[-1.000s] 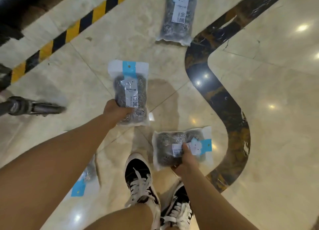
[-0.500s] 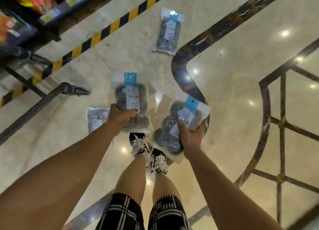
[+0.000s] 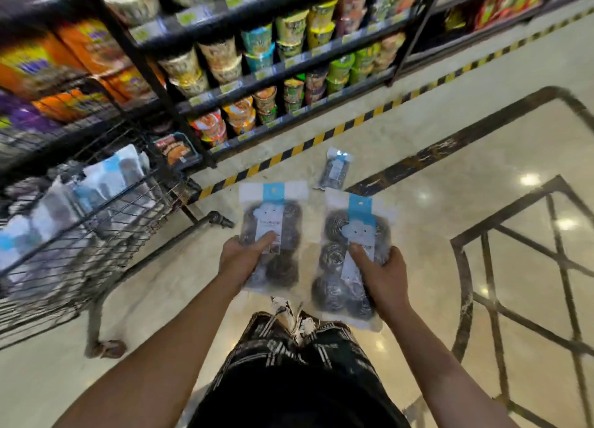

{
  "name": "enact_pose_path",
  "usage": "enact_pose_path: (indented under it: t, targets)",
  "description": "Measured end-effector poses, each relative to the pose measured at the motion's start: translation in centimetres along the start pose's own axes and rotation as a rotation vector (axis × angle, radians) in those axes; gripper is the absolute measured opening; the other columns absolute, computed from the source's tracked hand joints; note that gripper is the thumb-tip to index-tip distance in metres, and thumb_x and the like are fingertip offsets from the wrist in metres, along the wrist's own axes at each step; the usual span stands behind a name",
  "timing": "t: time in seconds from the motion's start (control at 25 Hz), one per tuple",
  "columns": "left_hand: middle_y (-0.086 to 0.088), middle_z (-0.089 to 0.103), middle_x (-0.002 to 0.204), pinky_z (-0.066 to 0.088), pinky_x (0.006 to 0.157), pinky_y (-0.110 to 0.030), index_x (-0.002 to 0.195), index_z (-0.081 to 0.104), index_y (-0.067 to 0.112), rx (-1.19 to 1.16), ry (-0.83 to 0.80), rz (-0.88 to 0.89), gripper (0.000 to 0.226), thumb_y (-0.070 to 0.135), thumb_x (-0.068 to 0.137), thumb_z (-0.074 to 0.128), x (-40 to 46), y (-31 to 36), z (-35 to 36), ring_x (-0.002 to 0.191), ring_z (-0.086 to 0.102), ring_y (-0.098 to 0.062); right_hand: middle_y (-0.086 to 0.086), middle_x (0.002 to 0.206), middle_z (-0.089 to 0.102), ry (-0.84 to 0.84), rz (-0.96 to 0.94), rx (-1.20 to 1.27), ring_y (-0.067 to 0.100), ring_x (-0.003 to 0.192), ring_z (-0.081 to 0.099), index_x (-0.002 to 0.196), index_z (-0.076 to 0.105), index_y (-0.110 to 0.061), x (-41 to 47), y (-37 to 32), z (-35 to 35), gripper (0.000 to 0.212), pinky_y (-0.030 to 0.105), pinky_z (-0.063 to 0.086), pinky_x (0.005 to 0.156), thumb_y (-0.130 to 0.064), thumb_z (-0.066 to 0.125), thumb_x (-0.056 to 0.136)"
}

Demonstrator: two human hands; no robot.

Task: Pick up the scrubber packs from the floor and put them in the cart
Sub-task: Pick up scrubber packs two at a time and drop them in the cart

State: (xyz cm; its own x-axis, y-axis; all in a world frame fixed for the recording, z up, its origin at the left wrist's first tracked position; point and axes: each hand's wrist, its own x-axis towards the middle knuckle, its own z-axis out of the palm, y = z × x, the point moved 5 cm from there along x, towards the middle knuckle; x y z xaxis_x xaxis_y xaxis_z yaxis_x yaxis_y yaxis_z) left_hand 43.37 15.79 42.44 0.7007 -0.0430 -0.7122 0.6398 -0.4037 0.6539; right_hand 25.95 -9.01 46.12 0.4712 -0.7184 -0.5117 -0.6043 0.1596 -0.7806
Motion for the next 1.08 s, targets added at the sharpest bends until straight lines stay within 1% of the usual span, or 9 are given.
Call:
enact_pose_path:
  t: [0.16,0.24,0.4,0.48,0.6,0.72,0.84,1.0,1.08]
  targets:
    - [0.011,0.076,0.071,0.055,0.056,-0.021,0.087,0.073,0.017,-0.094,0.031,0.042,0.02,0.035,0.084,0.083,-6.9,3.2,-4.7,0.065,0.074,-0.008,-0.005,0.098,0.075,-0.057,-0.031,0.0,0.02,0.088,0.073,0.109,0.066,-0.023,-4.0,-5.9,1.2,0.057,0.041,0.058,0.079,-0.063,0.082,0.072]
    - [0.016,0.067,0.055,0.047,0.051,-0.023,0.083,0.068,0.022,-0.144,0.061,0.083,0.023,0.04,0.083,0.083,-9.0,3.9,-7.3,0.058,0.067,-0.009,0.0,0.103,0.076,-0.128,-0.069,0.05,0.019,0.09,0.073,0.115,0.066,-0.02,-4.7,-8.2,3.2,0.052,0.034,0.057,0.077,-0.049,0.086,0.076]
    - [0.009,0.059,0.067,0.044,0.06,-0.025,0.088,0.063,0.028,-0.242,0.156,0.107,0.024,0.041,0.083,0.082,-11.0,3.5,-12.4,0.063,0.058,-0.007,-0.003,0.104,0.078,-0.318,-0.16,0.053,0.008,0.088,0.075,0.117,0.068,-0.018,-6.4,-11.6,8.4,0.041,0.025,0.056,0.072,-0.031,0.086,0.082]
    - [0.011,0.064,0.08,0.049,0.067,-0.024,0.087,0.059,0.03,-0.326,0.205,0.102,0.027,0.04,0.083,0.084,-11.0,2.6,-15.3,0.072,0.059,-0.002,-0.004,0.107,0.078,-0.391,-0.202,0.025,0.011,0.094,0.075,0.119,0.067,-0.02,-7.3,-12.8,11.6,0.046,0.033,0.059,0.081,-0.036,0.086,0.08]
    - [0.001,0.075,0.108,0.052,0.096,-0.034,0.119,0.066,0.025,-0.424,0.325,0.101,0.056,0.049,0.073,0.088,-10.4,0.2,-20.6,0.098,0.07,-0.017,-0.003,0.112,0.075,-0.471,-0.237,-0.052,0.016,0.1,0.073,0.12,0.064,-0.021,-8.7,-13.6,17.2,0.061,0.045,0.058,0.094,-0.052,0.087,0.072]
    - [-0.005,0.073,0.118,0.051,0.093,-0.034,0.126,0.066,0.017,-0.533,0.432,0.083,0.059,0.044,0.078,0.086,-9.0,-2.9,-26.5,0.104,0.07,-0.021,-0.001,0.127,0.068,-0.526,-0.226,-0.089,0.018,0.112,0.067,0.132,0.057,-0.015,-10.8,-14.7,23.5,0.076,0.045,0.054,0.099,-0.053,0.087,0.072]
    - [-0.008,0.07,0.118,0.054,0.092,-0.04,0.123,0.062,0.011,-0.598,0.503,0.052,0.067,0.047,0.073,0.089,-7.4,-5.4,-33.8,0.102,0.069,-0.027,0.002,0.109,0.076,-0.538,-0.236,-0.117,0.019,0.094,0.074,0.111,0.064,-0.021,-13.3,-16.1,31.0,0.053,0.047,0.06,0.09,-0.046,0.089,0.071]
    - [-0.007,0.076,0.104,0.061,0.069,-0.031,0.113,0.065,0.013,-0.646,0.534,0.057,0.051,0.04,0.077,0.088,-4.6,-6.7,-43.8,0.079,0.076,-0.014,0.0,0.103,0.078,-0.562,-0.247,-0.132,0.019,0.09,0.077,0.107,0.066,-0.023,-17.0,-18.7,40.8,0.039,0.047,0.062,0.087,-0.033,0.089,0.077]
    - [-0.004,0.074,0.109,0.061,0.077,-0.035,0.121,0.061,0.013,-0.662,0.53,0.054,0.06,0.045,0.077,0.086,-2.8,-7.0,-48.6,0.089,0.074,-0.017,-0.001,0.099,0.079,-0.558,-0.272,-0.156,0.016,0.085,0.078,0.107,0.069,-0.02,-18.8,-20.1,45.8,0.037,0.046,0.063,0.083,-0.029,0.089,0.078]
